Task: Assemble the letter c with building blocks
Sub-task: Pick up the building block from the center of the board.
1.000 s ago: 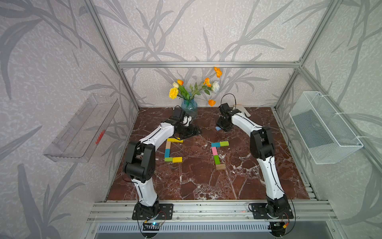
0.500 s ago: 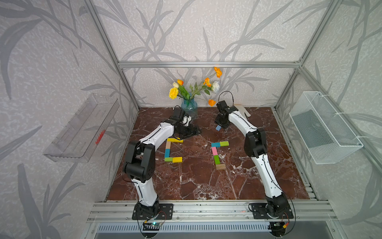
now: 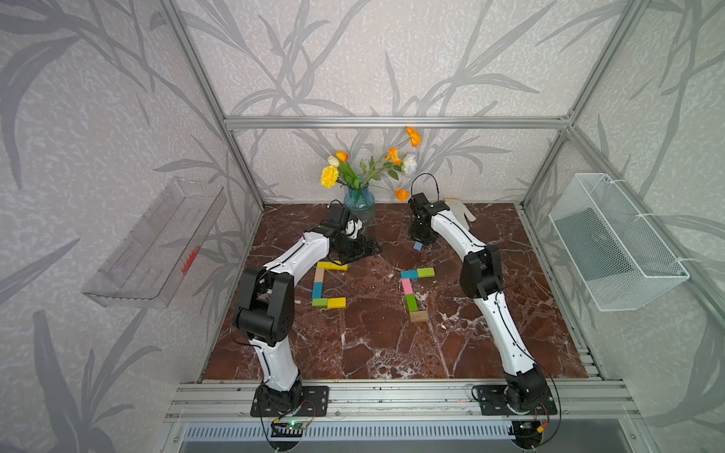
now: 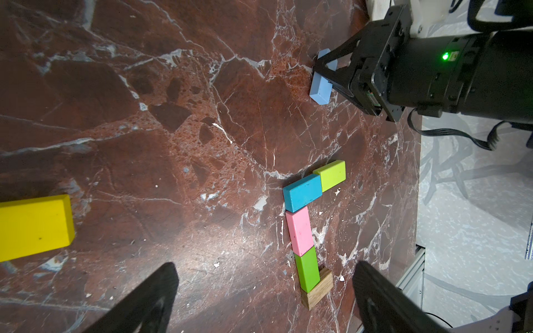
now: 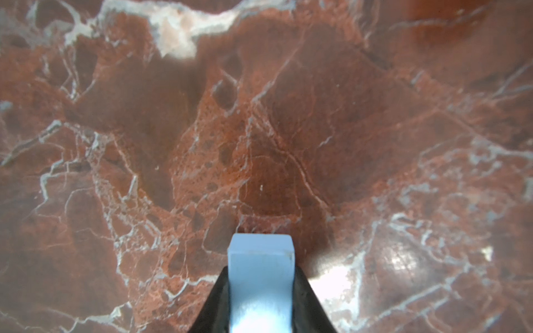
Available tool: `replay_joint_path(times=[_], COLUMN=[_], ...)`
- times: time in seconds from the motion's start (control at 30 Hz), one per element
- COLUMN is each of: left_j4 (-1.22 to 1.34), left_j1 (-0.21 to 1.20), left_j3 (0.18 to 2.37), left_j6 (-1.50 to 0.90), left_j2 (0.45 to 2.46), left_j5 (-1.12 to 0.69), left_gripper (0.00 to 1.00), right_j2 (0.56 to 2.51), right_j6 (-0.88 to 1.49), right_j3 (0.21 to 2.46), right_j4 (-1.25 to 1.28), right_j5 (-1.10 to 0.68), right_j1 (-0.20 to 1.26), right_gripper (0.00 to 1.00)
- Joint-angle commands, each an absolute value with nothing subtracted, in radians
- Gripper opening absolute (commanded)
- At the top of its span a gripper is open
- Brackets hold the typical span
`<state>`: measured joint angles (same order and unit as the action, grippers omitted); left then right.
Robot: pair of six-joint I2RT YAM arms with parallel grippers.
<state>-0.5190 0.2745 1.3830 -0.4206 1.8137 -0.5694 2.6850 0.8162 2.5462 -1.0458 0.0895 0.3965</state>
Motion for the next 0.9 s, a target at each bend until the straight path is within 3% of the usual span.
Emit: replay_joint_path(times=[0.0, 0.17, 0.87], left_j4=[-0.515, -0.515, -0.521], left_j1=[0.27, 0.27, 0.272], left_j3=[1.396, 1.396, 1.396], left_j6=[-0.416, -0.413, -0.399], left_j2=[1.816, 1.81, 1.798], left_j5=[-0.569, -0.566, -0.55], left_gripper=[0.95, 0.95, 0.95], right_j2=[2.673, 2.557, 1.761], right_j6=[0.788, 0.775, 0.993], right_j3=[2.55, 2.411, 1.349], right_j4=[-1.119, -1.095, -0.711], right_j5=[0.108, 0.1, 0.016], right_j1=[0.398, 0.388, 0.358], right_gripper=[0.26, 0.26, 0.25])
